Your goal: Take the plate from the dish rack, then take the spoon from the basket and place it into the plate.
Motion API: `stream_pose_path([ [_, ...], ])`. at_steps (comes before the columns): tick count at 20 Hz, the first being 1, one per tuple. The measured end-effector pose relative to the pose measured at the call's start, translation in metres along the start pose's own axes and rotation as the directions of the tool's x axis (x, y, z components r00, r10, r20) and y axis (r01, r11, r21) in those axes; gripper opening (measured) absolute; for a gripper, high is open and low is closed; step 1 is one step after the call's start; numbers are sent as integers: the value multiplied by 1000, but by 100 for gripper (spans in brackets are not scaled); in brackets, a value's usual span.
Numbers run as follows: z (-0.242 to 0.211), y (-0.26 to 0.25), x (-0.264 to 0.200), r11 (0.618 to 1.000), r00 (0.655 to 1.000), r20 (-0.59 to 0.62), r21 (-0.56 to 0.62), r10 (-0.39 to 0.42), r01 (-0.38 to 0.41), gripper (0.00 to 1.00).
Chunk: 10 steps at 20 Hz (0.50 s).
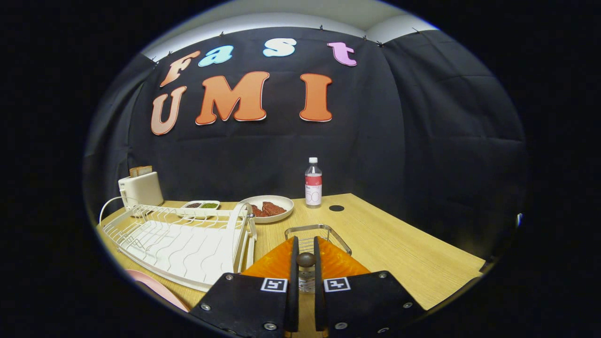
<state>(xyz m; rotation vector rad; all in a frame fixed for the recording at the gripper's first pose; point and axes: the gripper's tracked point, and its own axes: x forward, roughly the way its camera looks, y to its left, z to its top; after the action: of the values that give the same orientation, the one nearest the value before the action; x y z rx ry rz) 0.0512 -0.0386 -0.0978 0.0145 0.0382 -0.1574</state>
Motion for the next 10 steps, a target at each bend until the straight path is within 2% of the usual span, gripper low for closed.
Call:
stream_pose_path([
  [3,7,-3,-2,1000,1000,4,17,-6,6,6],
  [10,49,-5,-33,1000,996,84,-3,-3,3,6],
])
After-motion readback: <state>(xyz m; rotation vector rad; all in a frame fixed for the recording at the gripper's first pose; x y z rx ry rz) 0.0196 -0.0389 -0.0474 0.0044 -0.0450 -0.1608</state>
